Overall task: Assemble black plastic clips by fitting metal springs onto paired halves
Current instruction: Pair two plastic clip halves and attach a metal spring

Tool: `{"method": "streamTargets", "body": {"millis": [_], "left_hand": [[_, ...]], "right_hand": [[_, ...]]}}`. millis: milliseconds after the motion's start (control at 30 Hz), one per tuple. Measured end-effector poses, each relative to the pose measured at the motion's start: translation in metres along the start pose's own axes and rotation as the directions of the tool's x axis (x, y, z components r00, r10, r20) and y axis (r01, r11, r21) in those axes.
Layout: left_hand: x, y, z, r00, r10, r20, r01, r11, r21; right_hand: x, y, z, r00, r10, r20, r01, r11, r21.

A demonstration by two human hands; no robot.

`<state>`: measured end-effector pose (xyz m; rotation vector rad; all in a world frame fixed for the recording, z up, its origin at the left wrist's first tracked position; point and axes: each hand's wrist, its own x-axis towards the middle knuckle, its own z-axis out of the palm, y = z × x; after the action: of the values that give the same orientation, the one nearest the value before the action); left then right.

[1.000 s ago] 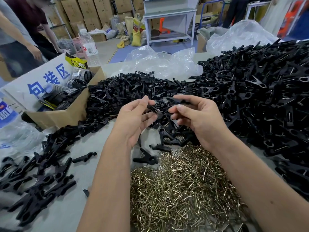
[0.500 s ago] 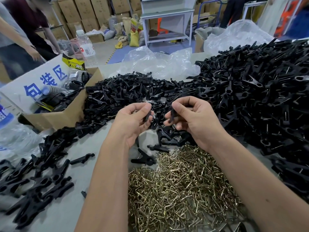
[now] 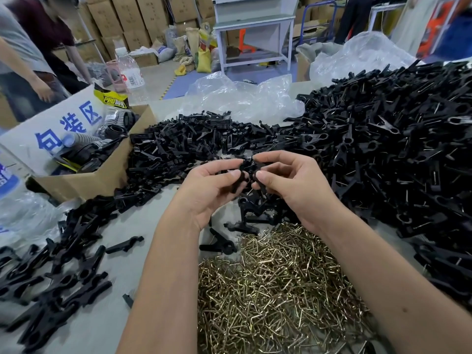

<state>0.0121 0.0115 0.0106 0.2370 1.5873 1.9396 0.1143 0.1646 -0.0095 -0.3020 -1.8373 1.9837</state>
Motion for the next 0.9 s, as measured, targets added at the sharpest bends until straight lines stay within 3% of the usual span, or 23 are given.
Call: {"method": "streamTargets", "body": {"millis": [100,400,900], "left_hand": [[-0.0002,-0.0013,0.0009,1.0,0.002,0.002,-0.002,0.996,0.084],[0.0003,-0.0016,-0.0012,0.999,0.007,0.047,-0.009,0.999,0.05],[-0.0007,-0.0006,-0.002,0.994,0.015,0.109,-0.027,0.994,0.11]], "right_hand": [[-0.0009,0.0002,-0.0002,0.998,-0.039,-0.047,0.036,0.998,-0.05],[0.0006,0.0023,-0.0025,0.993,-0.101,-0.058,0.091,0.985,-0.146],[-0.0003,0.0026,-0.0023,0.994,-0.105,-0.039,0.1,0.989,-0.111]]}}
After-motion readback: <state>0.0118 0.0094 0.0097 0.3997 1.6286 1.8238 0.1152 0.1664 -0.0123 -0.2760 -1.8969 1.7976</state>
